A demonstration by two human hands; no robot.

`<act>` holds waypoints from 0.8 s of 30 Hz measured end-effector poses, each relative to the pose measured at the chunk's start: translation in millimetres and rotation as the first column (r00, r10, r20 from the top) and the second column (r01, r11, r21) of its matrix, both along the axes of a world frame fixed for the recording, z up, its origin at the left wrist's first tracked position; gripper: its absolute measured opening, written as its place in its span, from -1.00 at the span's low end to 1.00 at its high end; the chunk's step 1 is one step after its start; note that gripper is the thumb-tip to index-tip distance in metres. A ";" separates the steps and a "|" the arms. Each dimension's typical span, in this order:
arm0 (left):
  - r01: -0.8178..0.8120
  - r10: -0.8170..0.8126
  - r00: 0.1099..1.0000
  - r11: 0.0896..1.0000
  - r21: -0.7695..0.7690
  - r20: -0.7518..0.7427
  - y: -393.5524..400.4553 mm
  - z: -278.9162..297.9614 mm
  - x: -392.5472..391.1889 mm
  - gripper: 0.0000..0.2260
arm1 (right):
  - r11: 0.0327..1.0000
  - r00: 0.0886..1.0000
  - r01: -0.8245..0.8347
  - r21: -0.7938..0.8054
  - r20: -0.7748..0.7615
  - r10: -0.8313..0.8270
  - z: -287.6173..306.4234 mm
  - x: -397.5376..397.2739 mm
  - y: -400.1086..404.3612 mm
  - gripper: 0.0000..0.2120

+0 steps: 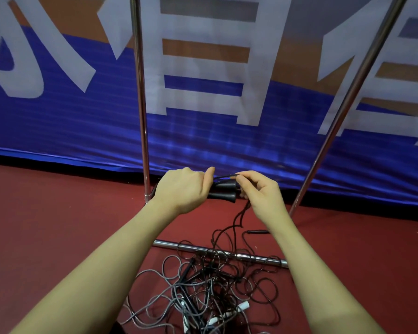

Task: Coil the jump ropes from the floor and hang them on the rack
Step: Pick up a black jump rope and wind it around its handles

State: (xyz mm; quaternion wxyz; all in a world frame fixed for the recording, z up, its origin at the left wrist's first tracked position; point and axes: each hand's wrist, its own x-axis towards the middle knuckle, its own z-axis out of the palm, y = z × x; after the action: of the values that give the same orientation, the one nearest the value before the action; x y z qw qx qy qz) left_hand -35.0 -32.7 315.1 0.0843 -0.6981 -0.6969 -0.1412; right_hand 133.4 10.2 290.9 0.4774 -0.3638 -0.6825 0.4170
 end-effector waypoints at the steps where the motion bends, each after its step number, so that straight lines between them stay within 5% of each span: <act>1: -0.003 0.003 0.999 1.000 0.002 0.038 -0.7 1.7 0.3 -0.62 | 1.000 1.000 -0.006 -0.019 0.004 0.006 0.9 -0.5 0.1 -0.82; 9: -0.241 0.231 0.894 0.970 -0.021 0.384 8.3 1.6 -3.7 -0.63 | 0.952 0.958 -0.243 -0.184 0.107 0.266 5.5 0.1 -6.1 -0.74; 16: -0.264 0.259 0.929 0.964 -0.016 0.264 13.5 -12.7 -7.2 -0.56 | 0.974 0.939 -0.204 -0.103 0.262 0.224 20.4 10.5 -16.4 -0.90; 24: -0.173 0.202 0.960 0.973 -0.154 0.193 11.2 -19.6 -5.8 -0.59 | 0.992 0.954 -0.073 0.101 0.298 0.039 19.2 7.4 -15.8 -0.76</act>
State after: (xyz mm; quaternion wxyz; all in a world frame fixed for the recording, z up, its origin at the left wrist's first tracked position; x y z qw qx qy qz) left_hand -40.9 -21.5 295.5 -0.0233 -0.6143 -0.7729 -0.1571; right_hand 140.8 -5.6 310.1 0.3774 -0.3755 -0.7783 0.3328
